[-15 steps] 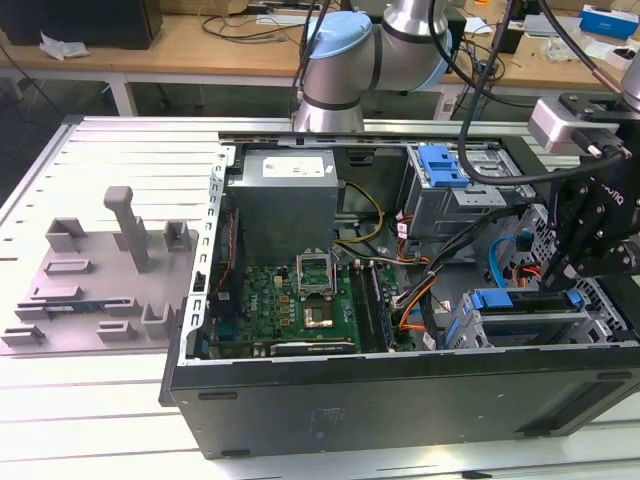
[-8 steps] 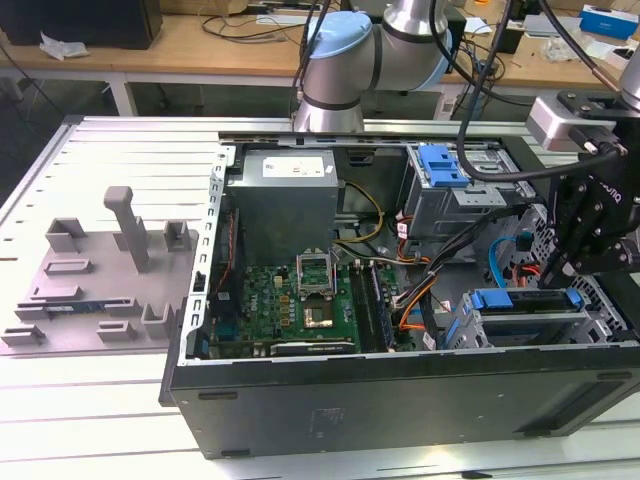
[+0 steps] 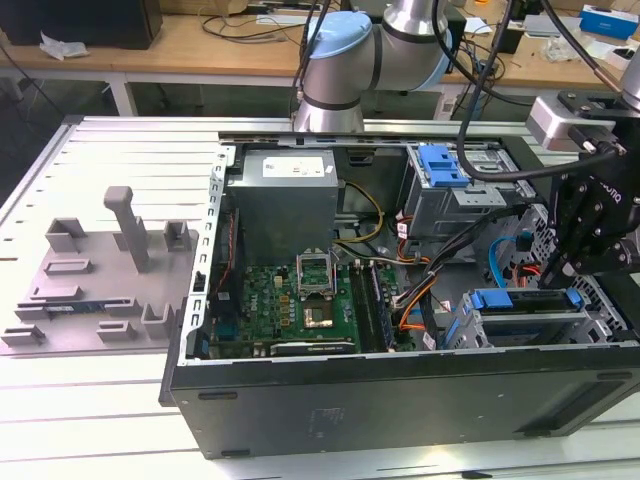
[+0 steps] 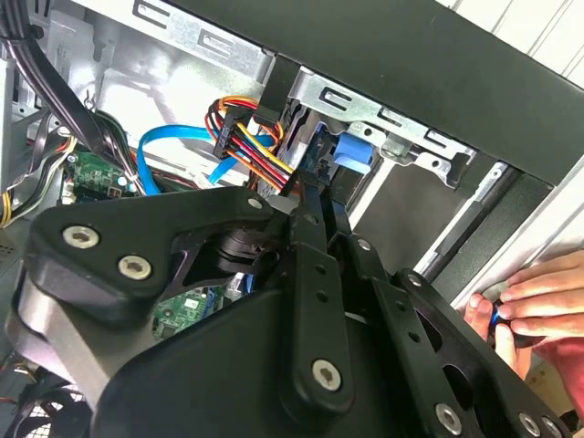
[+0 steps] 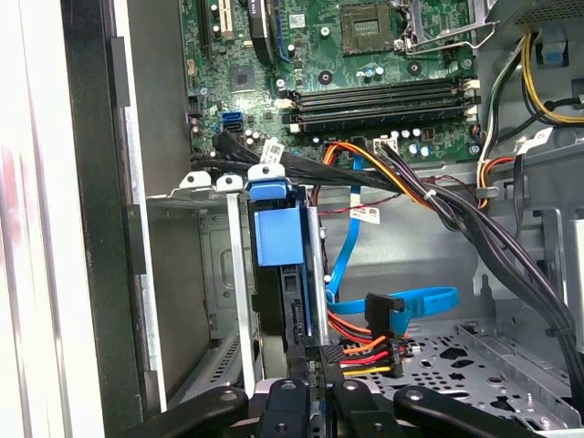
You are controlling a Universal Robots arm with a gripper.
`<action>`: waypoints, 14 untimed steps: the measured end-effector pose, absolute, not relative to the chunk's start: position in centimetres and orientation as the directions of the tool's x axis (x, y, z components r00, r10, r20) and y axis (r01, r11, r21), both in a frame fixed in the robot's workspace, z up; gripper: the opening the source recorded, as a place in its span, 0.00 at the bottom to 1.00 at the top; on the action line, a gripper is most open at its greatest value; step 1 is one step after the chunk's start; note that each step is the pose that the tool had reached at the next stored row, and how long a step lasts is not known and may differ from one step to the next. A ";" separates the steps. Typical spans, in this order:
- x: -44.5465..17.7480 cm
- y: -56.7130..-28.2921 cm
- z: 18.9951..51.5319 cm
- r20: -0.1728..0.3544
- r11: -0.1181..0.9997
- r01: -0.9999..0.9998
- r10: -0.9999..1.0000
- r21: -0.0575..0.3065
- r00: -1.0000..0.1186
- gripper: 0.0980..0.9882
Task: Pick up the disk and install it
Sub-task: 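Insert the first disk wire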
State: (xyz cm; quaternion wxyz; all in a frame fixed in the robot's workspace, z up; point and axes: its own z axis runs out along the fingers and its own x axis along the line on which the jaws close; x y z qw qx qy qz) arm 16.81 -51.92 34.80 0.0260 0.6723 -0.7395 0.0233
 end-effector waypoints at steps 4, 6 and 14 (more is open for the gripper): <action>16.8 -51.9 34.8 0.070 0.094 -0.996 -0.993 0.001 -0.094 0.07; 16.8 -51.9 34.8 0.070 0.092 -0.996 -0.993 0.000 -0.092 0.07; 16.8 -51.9 34.8 0.070 0.077 -0.997 -0.995 0.001 -0.077 0.07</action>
